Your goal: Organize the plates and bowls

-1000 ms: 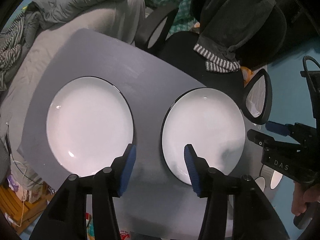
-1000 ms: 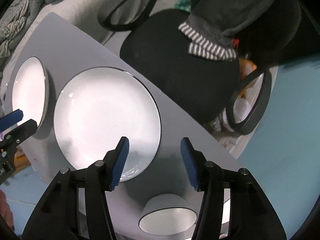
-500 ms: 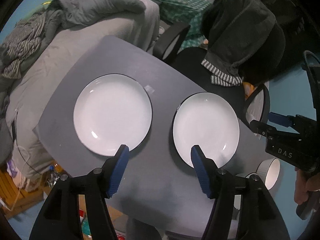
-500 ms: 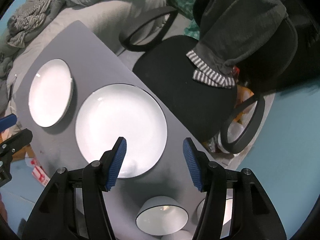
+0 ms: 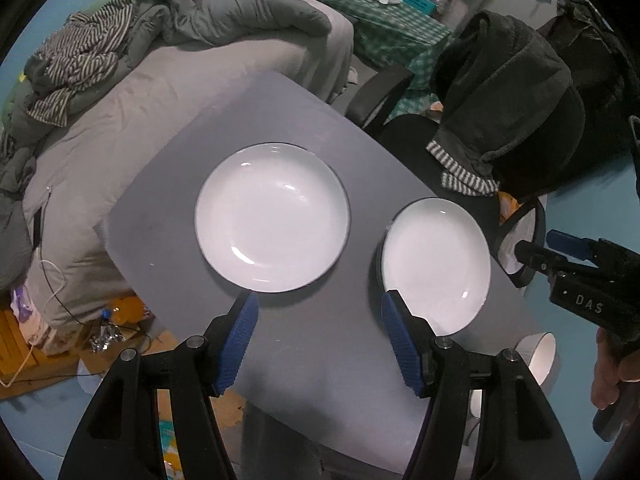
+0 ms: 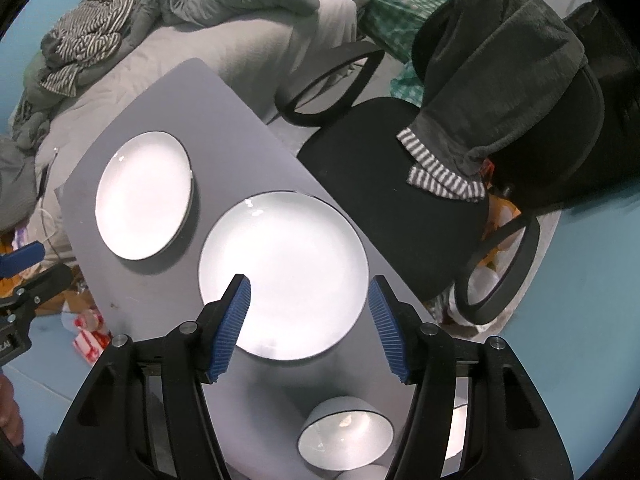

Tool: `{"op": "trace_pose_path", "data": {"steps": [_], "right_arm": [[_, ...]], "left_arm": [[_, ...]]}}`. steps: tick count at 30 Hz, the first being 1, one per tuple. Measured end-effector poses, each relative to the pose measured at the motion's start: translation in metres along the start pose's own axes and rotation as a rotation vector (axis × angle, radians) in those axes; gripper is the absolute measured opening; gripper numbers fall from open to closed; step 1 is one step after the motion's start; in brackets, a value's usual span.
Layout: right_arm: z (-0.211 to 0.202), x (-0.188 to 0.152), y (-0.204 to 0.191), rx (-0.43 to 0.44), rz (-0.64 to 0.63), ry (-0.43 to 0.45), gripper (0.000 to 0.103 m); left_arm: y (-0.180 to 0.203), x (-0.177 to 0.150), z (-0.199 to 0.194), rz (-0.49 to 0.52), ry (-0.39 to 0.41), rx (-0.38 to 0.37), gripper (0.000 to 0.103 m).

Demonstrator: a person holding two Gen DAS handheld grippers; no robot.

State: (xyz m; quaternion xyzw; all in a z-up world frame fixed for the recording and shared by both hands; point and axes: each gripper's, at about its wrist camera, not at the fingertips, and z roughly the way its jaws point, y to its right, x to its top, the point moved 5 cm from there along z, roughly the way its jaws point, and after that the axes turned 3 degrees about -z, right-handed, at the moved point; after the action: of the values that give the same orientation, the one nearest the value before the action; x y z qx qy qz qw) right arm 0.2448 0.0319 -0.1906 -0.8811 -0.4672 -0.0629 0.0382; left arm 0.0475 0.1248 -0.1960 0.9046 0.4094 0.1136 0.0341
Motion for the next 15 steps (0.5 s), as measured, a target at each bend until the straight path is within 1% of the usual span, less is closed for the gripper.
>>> {"op": "trace_pose_path", "data": {"steps": [4,7,9,12,15], "right_arm": [[-0.001,0.008,-0.011,-0.008,-0.005,0.001,0.061],[0.000,0.015,-0.019,-0.012,-0.002,0.001,0.061],[0.003,0.021,-0.027,-0.012,0.002,-0.001,0.066],[0.009,0.032,-0.040,0.007,0.009,0.002,0.067],[0.017,0.040,-0.050,0.032,0.020,-0.002,0.067]], "left_arm": [[-0.015,0.004,0.001,-0.002,-0.010,-0.007,0.065],[-0.026,0.010,0.005,0.029,-0.013,0.001,0.065],[-0.034,0.015,0.008,0.051,-0.014,0.013,0.065],[-0.046,0.023,0.015,0.083,-0.025,0.012,0.065],[-0.058,0.031,0.023,0.119,-0.040,0.029,0.065]]}}
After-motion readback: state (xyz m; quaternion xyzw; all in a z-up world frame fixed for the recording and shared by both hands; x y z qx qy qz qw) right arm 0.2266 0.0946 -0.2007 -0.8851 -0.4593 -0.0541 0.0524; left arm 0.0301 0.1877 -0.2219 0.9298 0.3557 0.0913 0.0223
